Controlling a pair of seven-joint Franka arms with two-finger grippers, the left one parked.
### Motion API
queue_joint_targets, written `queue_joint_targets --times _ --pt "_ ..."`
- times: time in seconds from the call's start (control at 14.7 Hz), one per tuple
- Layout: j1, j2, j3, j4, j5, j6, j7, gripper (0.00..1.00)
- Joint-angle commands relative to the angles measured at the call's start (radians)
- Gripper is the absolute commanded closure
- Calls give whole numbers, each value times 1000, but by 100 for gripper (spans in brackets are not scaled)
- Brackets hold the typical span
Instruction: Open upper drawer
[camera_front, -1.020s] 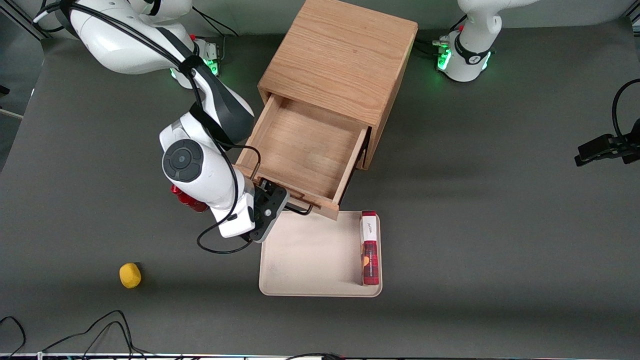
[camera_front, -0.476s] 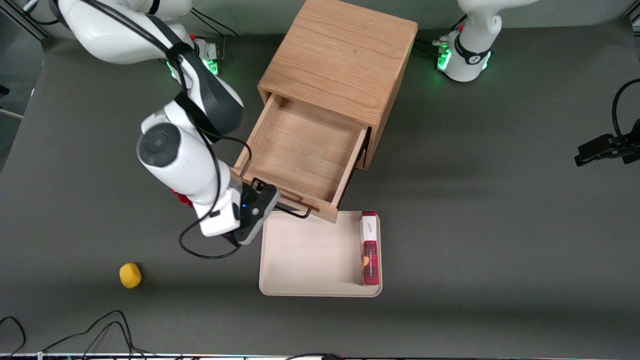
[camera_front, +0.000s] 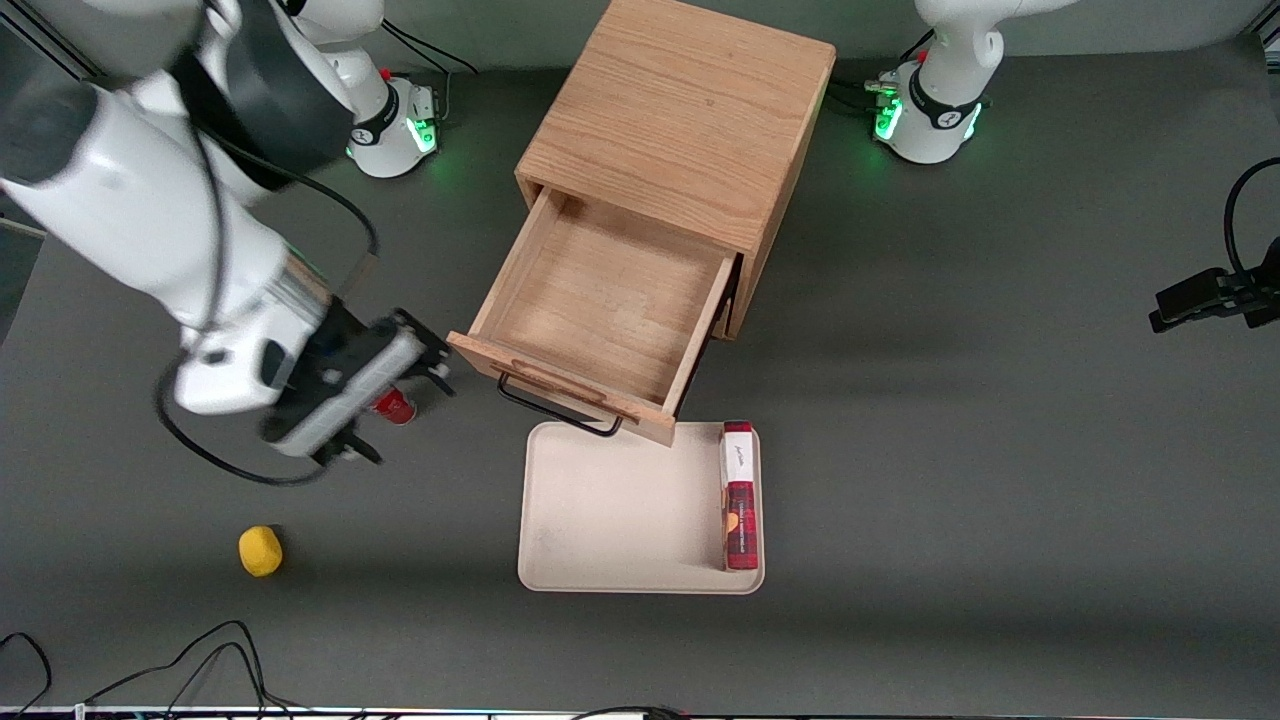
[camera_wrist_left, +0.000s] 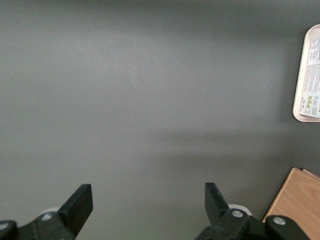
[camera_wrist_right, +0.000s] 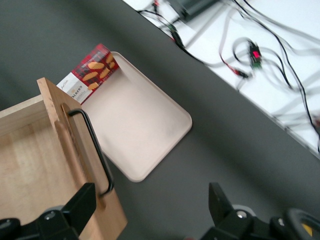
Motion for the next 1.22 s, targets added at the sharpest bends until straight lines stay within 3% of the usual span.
queue_joint_targets --times 0.0,0.27,0.48,0.82,1.16 --pt "-58 -125 -34 -106 53 -74 120 0" --pt "-137 -258 -117 -273 53 -110 291 0" --pt "-179 -320 -129 -357 41 -152 305 0" --pt "-181 -332 -151 -364 -5 -220 436 0" --pt "-170 -343 -146 -352 -62 -235 427 0"
